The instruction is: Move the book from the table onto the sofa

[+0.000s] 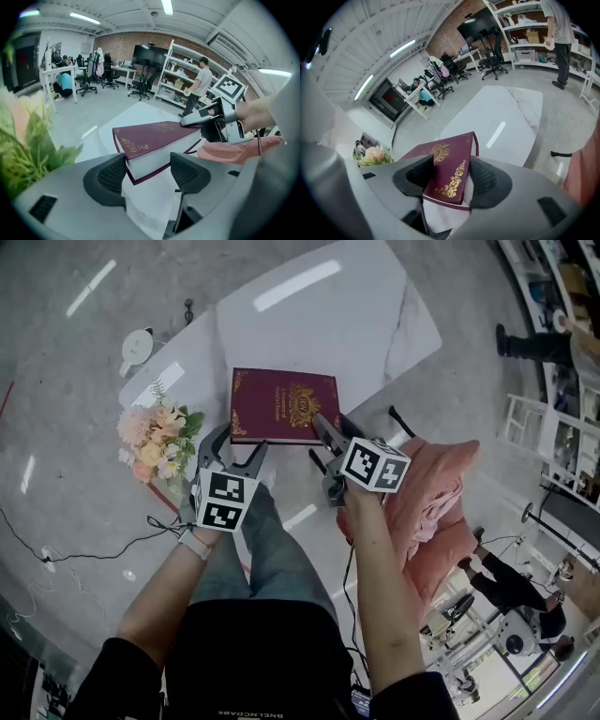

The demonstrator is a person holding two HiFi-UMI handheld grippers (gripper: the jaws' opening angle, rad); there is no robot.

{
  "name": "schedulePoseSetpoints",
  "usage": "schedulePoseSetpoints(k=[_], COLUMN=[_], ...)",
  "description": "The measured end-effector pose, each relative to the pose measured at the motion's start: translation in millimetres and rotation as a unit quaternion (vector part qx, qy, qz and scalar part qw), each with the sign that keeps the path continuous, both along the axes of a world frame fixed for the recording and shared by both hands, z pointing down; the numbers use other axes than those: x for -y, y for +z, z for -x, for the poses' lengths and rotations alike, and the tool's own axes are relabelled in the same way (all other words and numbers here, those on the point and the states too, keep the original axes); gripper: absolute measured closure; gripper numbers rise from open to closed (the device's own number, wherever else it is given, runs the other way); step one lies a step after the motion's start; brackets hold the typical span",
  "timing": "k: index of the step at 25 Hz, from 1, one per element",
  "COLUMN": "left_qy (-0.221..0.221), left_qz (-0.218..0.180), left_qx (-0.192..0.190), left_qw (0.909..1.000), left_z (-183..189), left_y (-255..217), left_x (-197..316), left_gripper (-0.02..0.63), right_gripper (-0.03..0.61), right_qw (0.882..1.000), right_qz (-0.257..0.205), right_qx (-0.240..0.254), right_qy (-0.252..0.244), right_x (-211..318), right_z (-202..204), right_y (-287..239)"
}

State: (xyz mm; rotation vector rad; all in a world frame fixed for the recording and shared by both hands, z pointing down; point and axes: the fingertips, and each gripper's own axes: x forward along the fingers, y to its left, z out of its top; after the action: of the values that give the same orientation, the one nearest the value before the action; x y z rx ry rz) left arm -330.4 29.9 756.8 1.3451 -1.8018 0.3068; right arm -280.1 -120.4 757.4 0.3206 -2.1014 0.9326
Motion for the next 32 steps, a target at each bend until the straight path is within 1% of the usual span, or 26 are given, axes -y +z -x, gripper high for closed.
schedulePoseSetpoints(k=[4, 9, 15, 18, 23, 29, 32], left_qy=[0.008, 0.020, 0.020, 0.017, 0.007, -0.004, -0.008], left_qz=[-0.012, -0.030, -0.057, -0.068, -0.083, -0.105, -0.113], left_qx=[0.027, 0.065, 0.101, 0.124, 0.150, 0.178, 0.194], left_qw=[0.9995, 0.9973, 0.9930, 0.9899, 0.9851, 0.9785, 0.9744], left_z=[5, 2, 2, 8, 4, 17, 9], left_y=[-35, -86, -145, -173, -221, -277, -303], left_x=[9, 17, 12, 6, 18, -4, -5], left_gripper=[0.327, 0.327, 0.327, 0.327, 0.327, 0.327, 0.327], right_gripper=[0.316, 0.316, 0.316, 0.316, 0.316, 0.316, 0.316], right_qw=[1.000, 0.998, 0.993, 0.989, 0.982, 0.972, 0.965], right_qz=[-0.010, -0.023, -0.054, -0.069, -0.089, -0.118, -0.133], right_qx=[0.025, 0.060, 0.103, 0.127, 0.163, 0.204, 0.224], right_qy=[0.011, 0.019, 0.021, 0.019, 0.017, 0.004, -0.005], right_x=[7, 14, 8, 1, 14, -8, -9], right_z=[0, -6, -8, -3, -6, 9, 1], right_y=[-35, -86, -150, -179, -229, -289, -318])
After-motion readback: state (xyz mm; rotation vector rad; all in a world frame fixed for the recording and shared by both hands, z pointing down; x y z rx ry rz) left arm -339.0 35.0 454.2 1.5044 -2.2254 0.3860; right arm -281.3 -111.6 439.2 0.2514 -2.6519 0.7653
